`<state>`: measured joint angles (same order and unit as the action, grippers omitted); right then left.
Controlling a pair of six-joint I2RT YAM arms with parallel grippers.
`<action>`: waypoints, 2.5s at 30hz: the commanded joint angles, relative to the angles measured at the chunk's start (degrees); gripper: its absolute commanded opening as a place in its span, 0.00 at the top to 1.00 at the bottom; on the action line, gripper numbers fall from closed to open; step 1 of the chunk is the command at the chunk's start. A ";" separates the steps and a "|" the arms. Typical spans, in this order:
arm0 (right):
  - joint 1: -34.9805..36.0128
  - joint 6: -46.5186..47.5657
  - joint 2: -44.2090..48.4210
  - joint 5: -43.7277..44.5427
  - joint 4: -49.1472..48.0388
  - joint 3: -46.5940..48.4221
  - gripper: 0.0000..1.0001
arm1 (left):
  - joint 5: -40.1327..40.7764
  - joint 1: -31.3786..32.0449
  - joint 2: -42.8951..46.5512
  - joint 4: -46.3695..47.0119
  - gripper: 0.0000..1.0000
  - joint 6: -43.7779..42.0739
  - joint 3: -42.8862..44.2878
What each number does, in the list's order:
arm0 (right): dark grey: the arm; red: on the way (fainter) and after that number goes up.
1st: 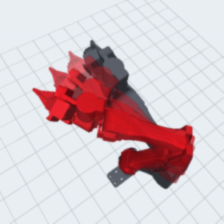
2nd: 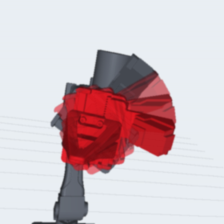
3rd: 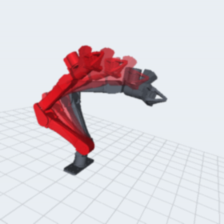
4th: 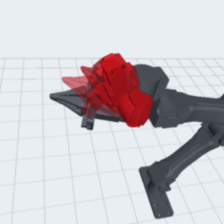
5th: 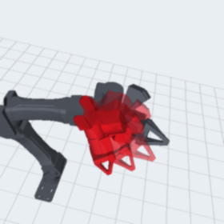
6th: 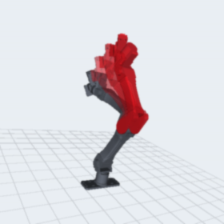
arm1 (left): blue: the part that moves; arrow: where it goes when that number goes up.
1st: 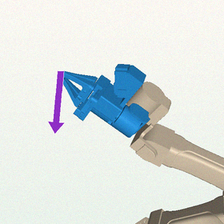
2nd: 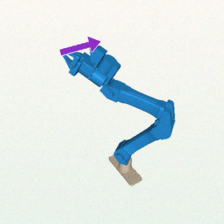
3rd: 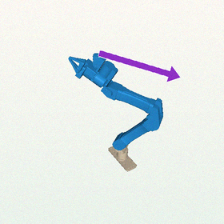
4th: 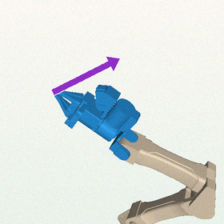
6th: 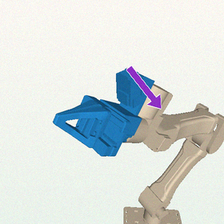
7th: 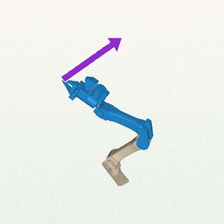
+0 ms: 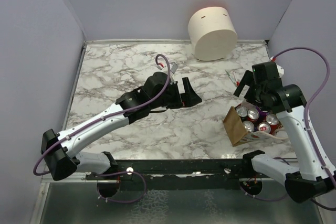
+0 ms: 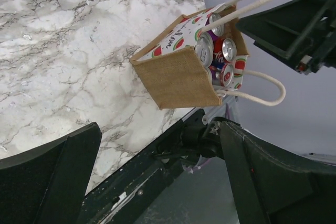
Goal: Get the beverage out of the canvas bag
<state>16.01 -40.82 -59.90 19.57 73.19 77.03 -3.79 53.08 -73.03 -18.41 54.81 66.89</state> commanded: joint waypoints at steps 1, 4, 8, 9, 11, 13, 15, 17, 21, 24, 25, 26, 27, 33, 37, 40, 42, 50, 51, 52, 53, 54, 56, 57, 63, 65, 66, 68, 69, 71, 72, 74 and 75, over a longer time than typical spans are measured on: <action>-0.45 -2.76 -0.58 4.84 -7.34 -2.69 0.01 | 3.74 0.49 4.32 -2.68 0.01 0.48 1.84; -0.46 -2.53 -0.89 7.18 -9.96 -4.49 0.01 | 5.38 0.45 6.36 -4.98 0.01 0.57 1.62; -0.45 -0.92 -1.05 11.30 -14.04 -6.60 0.01 | 7.34 0.45 7.72 -7.10 0.01 -0.30 2.27; -0.45 -0.37 -1.14 11.83 -15.00 -6.89 0.01 | 7.62 0.45 7.54 -7.62 0.01 -0.72 2.85; -0.48 1.02 -1.46 12.50 -17.26 -7.51 0.01 | 8.01 0.51 6.67 -8.58 0.01 -1.66 4.25; -0.45 2.69 -2.17 13.02 -19.00 -7.67 0.00 | 7.97 0.45 5.37 -9.55 0.01 -2.50 5.86; -0.45 4.47 -3.10 13.25 -20.72 -7.92 0.03 | 7.49 0.49 4.14 -9.89 0.01 -2.97 7.19; -0.45 5.99 -3.99 13.36 -21.96 -8.15 0.07 | 6.90 0.45 3.37 -9.85 0.01 -3.15 7.90; -0.48 7.09 -5.27 13.11 -23.55 -8.34 0.19 | 6.53 0.49 3.37 -9.70 0.01 -3.43 8.17; -0.45 7.59 -5.65 12.06 -24.55 -8.59 0.30 | 6.69 0.45 3.52 -10.00 0.01 -3.78 8.35; -0.48 7.98 -5.74 11.58 -25.03 -8.81 0.30 | 6.63 0.45 3.40 -10.27 0.01 -3.99 8.61; -0.46 8.37 -5.80 11.19 -25.35 -8.96 0.31 | 6.61 0.45 3.23 -10.58 0.01 -4.27 9.01; -0.45 9.05 -5.79 10.62 -25.78 -9.16 0.35 | 6.48 0.46 2.94 -10.93 0.01 -4.41 9.40; -0.45 16.11 -4.73 -1.45 -27.63 -8.73 0.72 | 6.16 0.37 2.74 -10.68 0.01 -4.42 10.03; -0.45 18.99 -1.90 -8.75 -29.28 -10.36 0.88 | 6.21 0.38 3.05 -10.44 0.01 -4.25 9.52; -0.45 22.07 0.20 -16.93 -30.33 -10.97 0.92 | 5.87 0.38 3.16 -10.34 0.01 -4.13 9.07; -0.45 24.10 1.26 -24.74 -31.50 -11.74 0.92 | 5.61 0.36 3.16 -10.17 0.01 -4.09 8.81; -0.37 24.48 2.42 -52.24 -34.82 -15.34 0.92 | 5.41 0.35 2.31 -10.04 0.01 -4.36 9.21; -0.37 24.09 2.57 -53.49 -35.32 -15.68 0.92 | 5.44 0.30 2.31 -10.08 0.01 -4.40 9.36; -0.30 23.49 2.65 -54.92 -35.85 -16.02 0.92 | 5.53 0.28 2.21 -10.19 0.01 -4.41 9.39; -0.28 23.06 2.68 -56.88 -36.40 -16.21 0.92 | 5.54 0.27 2.13 -10.23 0.01 -4.48 9.54; -0.16 22.72 2.49 -58.15 -37.08 -16.41 0.92 | 5.60 0.22 2.04 -10.36 0.01 -4.55 9.67; 0.13 21.73 2.23 -59.29 -37.96 -16.71 0.92 | 5.76 0.03 1.92 -10.49 0.01 -4.53 9.75; 0.22 21.04 2.00 -59.96 -38.74 -16.92 0.92 | 5.84 -0.06 1.94 -10.50 0.01 -4.46 9.89; 2.33 16.04 -0.18 -62.25 -44.39 -16.89 0.91 | 6.66 -0.47 2.06 -10.87 0.01 -4.09 10.09; 4.26 14.37 -1.36 -61.73 -46.18 -16.24 0.91 | 7.05 -0.60 2.22 -11.06 0.01 -3.97 10.07; 5.30 13.72 -2.05 -61.37 -46.91 -15.89 0.91 | 7.31 -0.61 2.32 -11.21 0.01 -3.89 10.05; 7.76 12.59 -3.65 -60.38 -48.43 -14.98 0.91 | 8.01 -0.69 2.70 -11.41 0.01 -3.75 10.02; 9.32 12.06 -4.61 -59.69 -49.01 -14.46 0.91 | 8.47 -0.70 2.91 -11.54 0.01 -3.72 9.99; 12.47 11.30 -6.47 -58.39 -50.20 -13.32 0.91 | 9.55 -0.72 3.43 -11.98 0.01 -3.53 10.01; 14.06 10.88 -7.57 -57.77 -50.81 -12.72 0.91 | 10.18 -0.83 3.83 -12.25 0.01 -3.42 10.01; 17.67 9.78 -9.91 -56.85 -52.07 -11.69 0.91 | 11.48 -0.94 4.55 -12.73 0.01 -3.17 10.01; 19.26 9.38 -10.99 -56.41 -52.64 -11.16 0.91 | 12.09 -1.02 4.96 -12.91 0.01 -3.13 9.95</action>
<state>29.04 -26.35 -68.62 -34.46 31.86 60.51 4.29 52.56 -70.65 -30.02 51.33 75.53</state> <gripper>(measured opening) 0.092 0.992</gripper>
